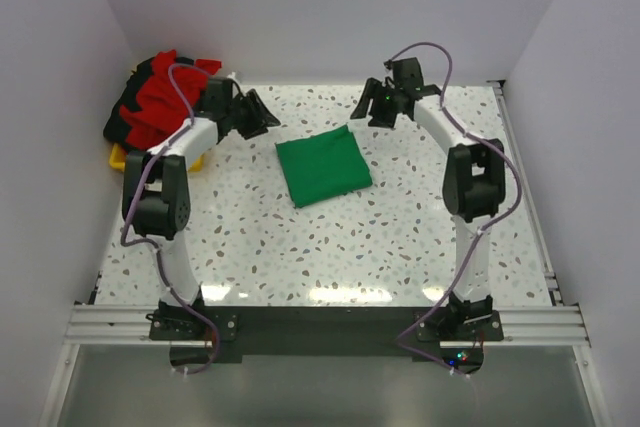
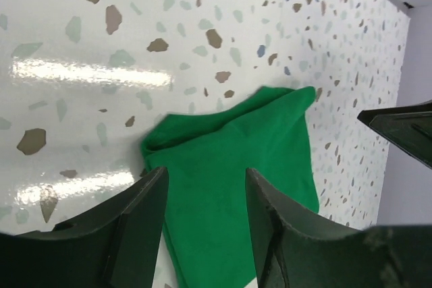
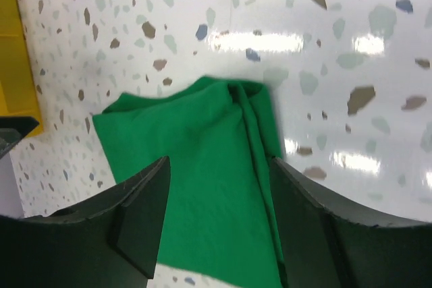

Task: Fold and stack the t-shirts
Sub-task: Fold the tshirt

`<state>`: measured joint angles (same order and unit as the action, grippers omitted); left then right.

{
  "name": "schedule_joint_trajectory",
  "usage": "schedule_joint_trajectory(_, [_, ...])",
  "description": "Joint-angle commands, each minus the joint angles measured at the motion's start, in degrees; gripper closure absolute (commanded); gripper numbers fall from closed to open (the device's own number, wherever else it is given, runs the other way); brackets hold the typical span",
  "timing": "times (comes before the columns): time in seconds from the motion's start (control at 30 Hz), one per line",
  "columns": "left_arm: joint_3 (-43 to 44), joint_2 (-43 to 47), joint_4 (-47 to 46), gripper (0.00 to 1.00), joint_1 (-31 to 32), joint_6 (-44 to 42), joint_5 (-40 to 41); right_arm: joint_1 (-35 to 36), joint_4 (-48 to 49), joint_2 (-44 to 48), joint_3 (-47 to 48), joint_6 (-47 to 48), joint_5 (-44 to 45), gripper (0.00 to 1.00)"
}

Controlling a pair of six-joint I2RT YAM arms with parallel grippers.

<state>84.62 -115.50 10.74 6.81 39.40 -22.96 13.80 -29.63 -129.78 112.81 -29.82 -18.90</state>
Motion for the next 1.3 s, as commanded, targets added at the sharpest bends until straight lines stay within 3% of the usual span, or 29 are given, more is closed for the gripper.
schedule_joint_trajectory(0.0, [-3.74,7.74,-2.65,0.47,3.46,-0.37,2.21,1.48,3.34,12.23,-8.47,3.01,2.01,0.36])
schedule_joint_trajectory(0.17, [-8.50,9.69,-5.45,0.56,10.14,1.38,5.21,5.96,7.74,15.96,-18.84,3.90,4.04,0.37])
schedule_joint_trajectory(0.4, [-13.24,3.27,-11.87,0.63,14.45,4.81,3.54,11.16,8.09,12.27,-22.54,3.90,6.50,0.40])
schedule_joint_trajectory(0.8, [-18.88,2.47,-14.00,0.67,15.78,7.10,5.12,11.86,12.40,16.48,-36.08,1.35,8.35,0.41])
schedule_joint_trajectory(1.27, [-11.06,4.85,-4.07,0.67,15.78,2.00,6.79,10.02,2.56,18.42,-26.43,9.08,18.71,0.36])
